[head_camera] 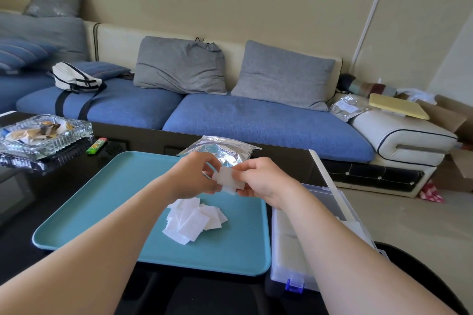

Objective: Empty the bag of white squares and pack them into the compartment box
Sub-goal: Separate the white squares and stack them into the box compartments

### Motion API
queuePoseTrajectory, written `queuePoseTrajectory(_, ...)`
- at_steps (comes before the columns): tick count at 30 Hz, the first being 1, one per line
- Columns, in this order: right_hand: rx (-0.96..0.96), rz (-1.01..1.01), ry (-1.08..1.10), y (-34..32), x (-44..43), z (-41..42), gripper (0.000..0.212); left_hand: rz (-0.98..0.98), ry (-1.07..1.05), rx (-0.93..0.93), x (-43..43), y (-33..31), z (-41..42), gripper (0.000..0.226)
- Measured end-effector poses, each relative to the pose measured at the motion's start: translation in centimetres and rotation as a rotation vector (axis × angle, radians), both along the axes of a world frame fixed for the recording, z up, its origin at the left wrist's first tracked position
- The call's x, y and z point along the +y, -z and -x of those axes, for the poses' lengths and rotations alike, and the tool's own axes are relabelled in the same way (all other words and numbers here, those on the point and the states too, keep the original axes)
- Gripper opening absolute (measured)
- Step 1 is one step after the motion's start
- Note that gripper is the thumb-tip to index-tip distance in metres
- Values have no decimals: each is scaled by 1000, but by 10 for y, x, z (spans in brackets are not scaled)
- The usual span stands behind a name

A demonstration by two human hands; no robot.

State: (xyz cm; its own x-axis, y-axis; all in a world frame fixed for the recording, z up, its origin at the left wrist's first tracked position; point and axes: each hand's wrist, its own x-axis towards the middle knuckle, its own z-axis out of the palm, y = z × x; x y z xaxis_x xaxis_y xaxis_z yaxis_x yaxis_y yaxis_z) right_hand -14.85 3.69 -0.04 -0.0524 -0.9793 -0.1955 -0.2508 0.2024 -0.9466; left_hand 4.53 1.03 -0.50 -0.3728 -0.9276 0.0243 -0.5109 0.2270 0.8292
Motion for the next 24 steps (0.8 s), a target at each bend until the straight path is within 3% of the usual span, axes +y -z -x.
queuePoseTrajectory(7,-42,59,97,-6,7,0,6,-187,-59,305,8,-16,5,23)
queuePoseTrajectory(20,111,200,149,-8,14,-3,16,-273,-51,432,12,-23,9,21)
queuePoseTrajectory(24,361,308,-10,-15,22,-6,48,-197,-96,349,10,-21,7,25)
